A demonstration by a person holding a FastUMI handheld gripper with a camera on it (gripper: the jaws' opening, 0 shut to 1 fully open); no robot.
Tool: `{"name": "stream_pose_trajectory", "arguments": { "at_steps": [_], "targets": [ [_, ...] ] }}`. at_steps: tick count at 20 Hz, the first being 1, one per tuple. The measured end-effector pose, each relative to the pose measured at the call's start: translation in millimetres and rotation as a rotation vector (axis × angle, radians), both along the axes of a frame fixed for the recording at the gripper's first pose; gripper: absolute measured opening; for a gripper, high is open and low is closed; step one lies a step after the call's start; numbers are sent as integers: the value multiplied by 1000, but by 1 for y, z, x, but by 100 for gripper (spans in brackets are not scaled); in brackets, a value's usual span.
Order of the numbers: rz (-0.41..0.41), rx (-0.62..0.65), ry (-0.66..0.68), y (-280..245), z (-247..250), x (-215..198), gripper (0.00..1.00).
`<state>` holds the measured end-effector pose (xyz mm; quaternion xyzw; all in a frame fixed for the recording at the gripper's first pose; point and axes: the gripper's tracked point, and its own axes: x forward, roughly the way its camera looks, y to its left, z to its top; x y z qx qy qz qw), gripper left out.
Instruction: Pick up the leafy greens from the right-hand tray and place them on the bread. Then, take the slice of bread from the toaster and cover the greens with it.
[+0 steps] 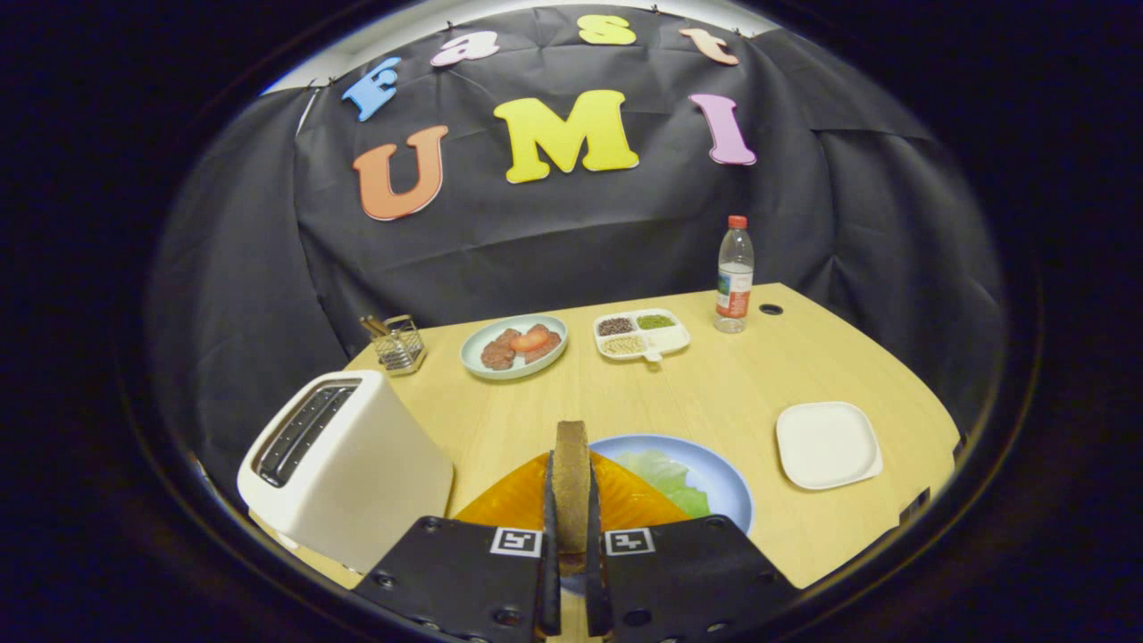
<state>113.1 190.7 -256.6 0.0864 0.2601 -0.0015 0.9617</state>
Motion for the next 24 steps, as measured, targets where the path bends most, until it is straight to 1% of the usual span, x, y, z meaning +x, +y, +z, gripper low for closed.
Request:
{"name": "stream_pose_trajectory", "arguments": {
  "at_steps": [2,4,10,13,17,18,19,21,22,23,24],
  "targets": [
    [4,7,11,-5,-11,0,11],
    [-22,-31,-11,-23,-12,1,11],
    [-43,-29,15,-52,-41,0,12],
    [-34,-15,44,-60,-56,-1,11],
    [-20,-14,39,-67,-64,0,15],
    [-26,-22,30,-68,-65,-2,21],
    [-18,-29,23,-69,-66,-3,24],
    [-20,-76,-11,-74,-68,-2,28],
    [-19,-103,-27,-76,-69,-2,37],
    [-30,-132,-33,-80,-72,-2,41],
    [-41,-158,-37,-86,-75,-4,49]
  ]
}}
